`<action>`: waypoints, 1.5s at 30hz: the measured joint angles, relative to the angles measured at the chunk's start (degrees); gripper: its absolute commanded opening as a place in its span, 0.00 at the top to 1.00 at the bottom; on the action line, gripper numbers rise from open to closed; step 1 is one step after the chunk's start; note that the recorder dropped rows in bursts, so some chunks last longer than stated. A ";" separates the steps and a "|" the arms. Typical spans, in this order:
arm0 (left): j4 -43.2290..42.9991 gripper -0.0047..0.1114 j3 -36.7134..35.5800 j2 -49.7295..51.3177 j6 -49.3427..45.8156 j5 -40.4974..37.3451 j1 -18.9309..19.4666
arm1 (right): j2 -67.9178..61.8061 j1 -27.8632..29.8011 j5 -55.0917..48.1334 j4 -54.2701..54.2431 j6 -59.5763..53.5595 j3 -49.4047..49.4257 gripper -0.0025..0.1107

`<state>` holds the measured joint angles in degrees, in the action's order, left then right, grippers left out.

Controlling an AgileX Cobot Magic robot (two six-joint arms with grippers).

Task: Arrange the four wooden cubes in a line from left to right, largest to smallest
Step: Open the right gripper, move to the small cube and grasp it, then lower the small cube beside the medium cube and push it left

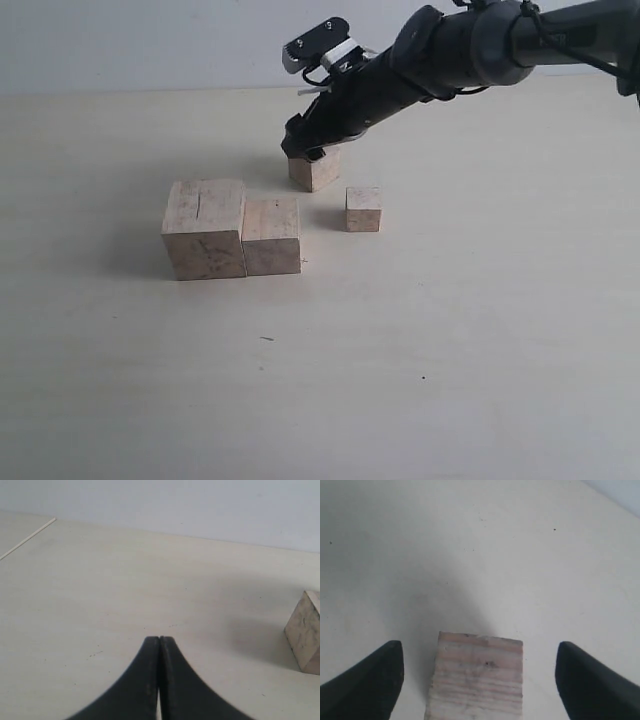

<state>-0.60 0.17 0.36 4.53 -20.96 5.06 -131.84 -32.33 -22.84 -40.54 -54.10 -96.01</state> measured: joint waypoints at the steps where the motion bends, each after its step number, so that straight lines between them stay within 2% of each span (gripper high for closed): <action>1: 0.00 0.96 0.00 0.00 0.00 0.00 0.00 | -0.31 0.00 0.00 0.00 0.00 0.00 0.28; 6: 0.00 0.96 0.00 0.00 0.00 0.00 0.00 | -2.33 0.00 0.00 0.12 0.12 0.00 0.29; 8: 0.00 0.96 0.00 0.00 0.00 0.00 0.00 | -2.70 0.00 0.00 0.24 0.63 0.00 0.33; 11: 0.00 0.96 0.00 0.00 0.00 0.00 0.00 | -2.70 0.00 0.00 0.24 1.29 0.00 0.52; 16: 0.00 0.96 0.00 0.00 0.00 0.00 0.00 | -0.70 0.00 -1.56 1.55 1.59 0.00 0.97; 27: 0.00 0.96 0.00 0.00 0.00 0.00 0.00 | 9.03 0.00 -12.64 10.44 1.96 0.00 0.98; 33: 0.00 0.96 0.00 0.00 0.00 0.00 0.00 | 12.37 0.00 -26.36 15.99 1.84 0.00 0.98; 40: 0.00 0.96 0.00 0.00 0.00 0.00 0.00 | 12.53 0.00 -40.68 18.59 -5.64 0.00 0.98; 45: 0.00 0.96 0.00 0.00 0.00 0.00 0.00 | 11.98 0.90 -46.40 13.99 -15.65 0.00 0.98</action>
<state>-0.60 0.17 0.36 4.53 -20.96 5.06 -119.86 -31.43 -69.24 -26.56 -69.75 -96.01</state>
